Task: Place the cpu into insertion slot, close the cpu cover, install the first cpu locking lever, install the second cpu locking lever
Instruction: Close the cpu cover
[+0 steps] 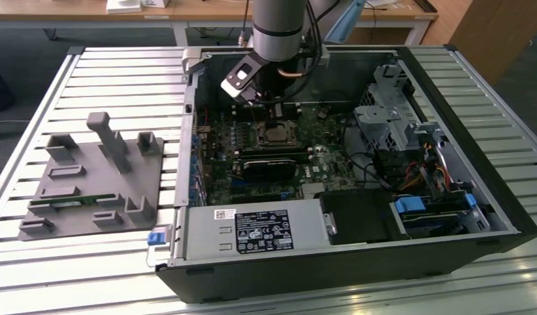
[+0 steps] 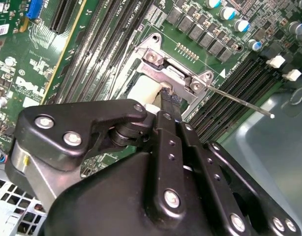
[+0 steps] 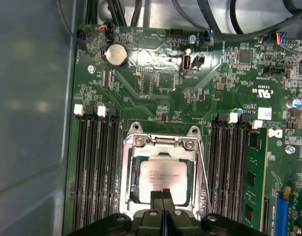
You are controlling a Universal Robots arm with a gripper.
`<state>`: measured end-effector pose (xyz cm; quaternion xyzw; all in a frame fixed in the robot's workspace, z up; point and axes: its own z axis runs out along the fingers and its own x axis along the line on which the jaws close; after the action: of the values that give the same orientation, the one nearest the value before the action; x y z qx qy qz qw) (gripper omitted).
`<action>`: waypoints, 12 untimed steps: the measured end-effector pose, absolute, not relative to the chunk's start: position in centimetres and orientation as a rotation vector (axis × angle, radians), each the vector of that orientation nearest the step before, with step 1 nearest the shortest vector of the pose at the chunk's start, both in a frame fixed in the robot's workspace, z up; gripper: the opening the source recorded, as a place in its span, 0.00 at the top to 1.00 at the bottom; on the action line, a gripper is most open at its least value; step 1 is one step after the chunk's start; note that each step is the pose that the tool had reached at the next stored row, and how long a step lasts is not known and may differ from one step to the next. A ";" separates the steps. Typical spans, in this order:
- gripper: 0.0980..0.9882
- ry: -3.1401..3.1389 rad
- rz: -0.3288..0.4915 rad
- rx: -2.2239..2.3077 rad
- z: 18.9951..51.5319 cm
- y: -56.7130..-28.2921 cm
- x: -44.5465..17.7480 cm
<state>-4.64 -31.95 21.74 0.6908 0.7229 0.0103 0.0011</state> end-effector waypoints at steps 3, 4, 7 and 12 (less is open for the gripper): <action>0.99 2.270 0.032 2.169 21.5 -32.0 -4.7; 0.99 2.270 0.032 2.169 21.5 -32.0 -4.7; 0.99 2.270 0.032 2.169 21.4 -32.0 -4.8; 0.99 2.270 0.033 2.169 21.1 -32.0 -5.1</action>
<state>-5.14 -31.95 21.09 0.6908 0.7230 0.0106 0.0009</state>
